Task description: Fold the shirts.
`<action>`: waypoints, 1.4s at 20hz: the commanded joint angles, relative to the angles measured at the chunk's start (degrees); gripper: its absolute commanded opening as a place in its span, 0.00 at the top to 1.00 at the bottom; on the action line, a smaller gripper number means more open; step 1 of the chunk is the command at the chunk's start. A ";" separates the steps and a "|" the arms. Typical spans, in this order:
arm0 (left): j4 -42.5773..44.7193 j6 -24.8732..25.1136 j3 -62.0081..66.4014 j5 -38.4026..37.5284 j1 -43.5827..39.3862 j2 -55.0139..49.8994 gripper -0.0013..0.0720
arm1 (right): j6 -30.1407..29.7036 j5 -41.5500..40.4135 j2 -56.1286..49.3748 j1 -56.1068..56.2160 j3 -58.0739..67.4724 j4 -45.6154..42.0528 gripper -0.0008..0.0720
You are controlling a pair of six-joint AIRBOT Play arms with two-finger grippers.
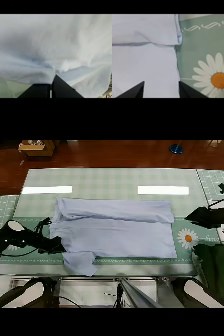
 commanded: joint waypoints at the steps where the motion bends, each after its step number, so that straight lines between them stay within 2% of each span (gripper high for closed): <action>1: 0.35 1.84 -0.09 1.07 0.02 -1.03 0.95 | 1.40 2.10 1.53 -0.11 -0.28 -3.96 0.27; 4: 0.35 1.84 -0.09 -0.07 1.66 -1.03 0.95 | 1.46 4.37 1.53 -1.95 -7.63 -4.11 0.21; 5: 0.33 2.19 -0.09 -0.44 1.92 -1.03 0.95 | 1.05 4.57 1.53 -3.02 -10.99 -3.50 0.14; 9: 0.33 3.15 -0.09 -1.14 1.92 -1.03 0.95 | -0.94 -0.07 1.53 -7.26 -20.26 -3.54 0.14; 19: 0.00 3.34 -0.09 -0.81 1.92 -1.03 0.95 | -2.03 -2.82 1.20 -7.17 -29.77 -3.13 0.18; 21: -1.64 5.11 -0.09 -0.31 1.92 -1.03 0.95 | -1.38 -2.84 0.63 -5.75 -29.79 -3.52 0.19; 25: -4.42 6.29 -0.07 -0.33 1.92 -1.03 0.95 | 4.39 -7.91 0.66 -2.08 -29.77 2.38 0.55; 26: -4.39 6.38 -0.07 -0.26 1.92 -1.03 0.95 | 4.44 -8.63 0.66 -2.10 -29.77 3.23 0.68; 27: -4.39 7.37 -0.07 -0.22 1.92 -1.03 0.95 | 4.92 -9.03 0.66 -2.08 -29.73 3.21 0.88; 28: -4.37 7.63 -0.07 -0.20 1.92 -1.03 0.95 | 5.03 -8.96 0.66 -2.10 -29.73 3.26 0.96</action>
